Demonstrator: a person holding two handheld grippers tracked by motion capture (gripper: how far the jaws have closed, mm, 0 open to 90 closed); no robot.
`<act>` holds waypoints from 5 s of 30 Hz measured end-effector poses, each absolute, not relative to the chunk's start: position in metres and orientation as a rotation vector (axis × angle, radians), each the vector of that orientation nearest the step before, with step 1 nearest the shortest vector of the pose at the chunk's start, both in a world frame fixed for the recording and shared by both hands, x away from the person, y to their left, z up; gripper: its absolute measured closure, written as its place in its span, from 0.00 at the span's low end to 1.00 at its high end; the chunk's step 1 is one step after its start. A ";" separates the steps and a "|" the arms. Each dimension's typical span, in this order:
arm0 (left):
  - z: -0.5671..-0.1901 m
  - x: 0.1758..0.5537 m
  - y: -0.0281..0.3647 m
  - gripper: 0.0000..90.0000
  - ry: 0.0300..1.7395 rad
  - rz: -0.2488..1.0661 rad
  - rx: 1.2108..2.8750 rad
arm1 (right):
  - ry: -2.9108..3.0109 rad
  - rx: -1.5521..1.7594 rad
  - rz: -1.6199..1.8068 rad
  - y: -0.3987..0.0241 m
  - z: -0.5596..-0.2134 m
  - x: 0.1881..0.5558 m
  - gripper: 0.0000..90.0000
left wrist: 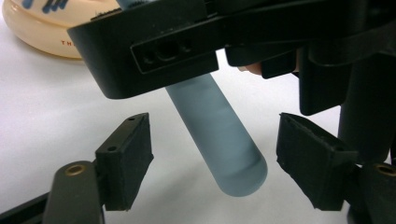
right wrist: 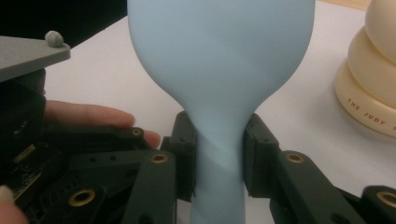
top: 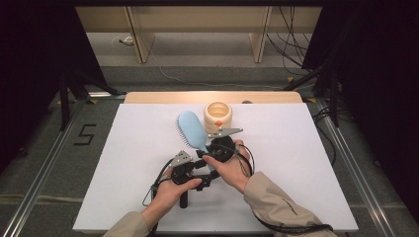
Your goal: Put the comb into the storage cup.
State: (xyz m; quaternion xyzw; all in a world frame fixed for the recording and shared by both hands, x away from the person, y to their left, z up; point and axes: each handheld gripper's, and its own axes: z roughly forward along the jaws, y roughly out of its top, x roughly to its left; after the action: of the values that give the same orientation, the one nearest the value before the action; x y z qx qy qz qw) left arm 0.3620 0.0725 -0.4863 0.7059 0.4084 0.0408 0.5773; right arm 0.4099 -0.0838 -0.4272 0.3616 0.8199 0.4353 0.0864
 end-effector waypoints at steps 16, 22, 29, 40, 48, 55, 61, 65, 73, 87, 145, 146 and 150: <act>-0.487 0.363 0.072 0.38 0.984 0.083 1.620 | 2.434 1.072 1.308 -0.083 -0.426 0.408 0.78; -0.488 0.364 0.073 0.42 0.997 0.079 1.605 | 2.435 1.068 1.309 -0.082 -0.427 0.408 0.78; -0.491 0.364 0.073 0.46 1.005 0.070 1.596 | 2.432 1.065 1.312 -0.082 -0.427 0.408 0.78; -0.491 0.363 0.073 0.56 1.013 0.051 1.555 | 2.433 1.058 1.314 -0.081 -0.428 0.407 0.78; -0.491 0.364 0.074 0.62 1.032 0.027 1.518 | 2.426 1.052 1.314 -0.081 -0.428 0.406 0.78; -0.492 0.365 0.077 0.68 1.049 -0.016 1.481 | 2.421 1.045 1.317 -0.080 -0.428 0.406 0.78; -0.493 0.366 0.079 0.71 1.071 -0.046 1.449 | 2.413 1.033 1.326 -0.080 -0.428 0.405 0.78; -0.493 0.367 0.082 0.73 1.087 -0.072 1.420 | 2.414 1.021 1.336 -0.080 -0.427 0.405 0.78; -0.493 0.367 0.083 0.73 1.085 -0.086 1.400 | 2.401 0.999 1.350 -0.078 -0.426 0.404 0.78; -0.493 0.367 0.084 0.73 1.077 -0.114 1.379 | 2.401 0.977 1.355 -0.078 -0.425 0.404 0.76; -0.493 0.367 0.084 0.74 1.063 -0.114 1.386 | 2.381 0.882 1.404 -0.090 -0.395 0.409 0.01; -0.493 0.367 0.084 0.74 1.063 -0.114 1.386 | 2.372 0.884 1.411 -0.091 -0.395 0.410 0.01; -0.493 0.367 0.084 0.74 1.062 -0.112 1.387 | 2.354 0.890 1.430 -0.094 -0.389 0.411 0.00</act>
State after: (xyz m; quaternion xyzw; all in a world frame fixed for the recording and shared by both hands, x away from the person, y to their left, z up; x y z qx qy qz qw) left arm 0.3669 0.0841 -0.4932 0.6084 0.4658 -0.0490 0.6407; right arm 0.4114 -0.0944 -0.3893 0.3052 0.8071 0.4903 0.1229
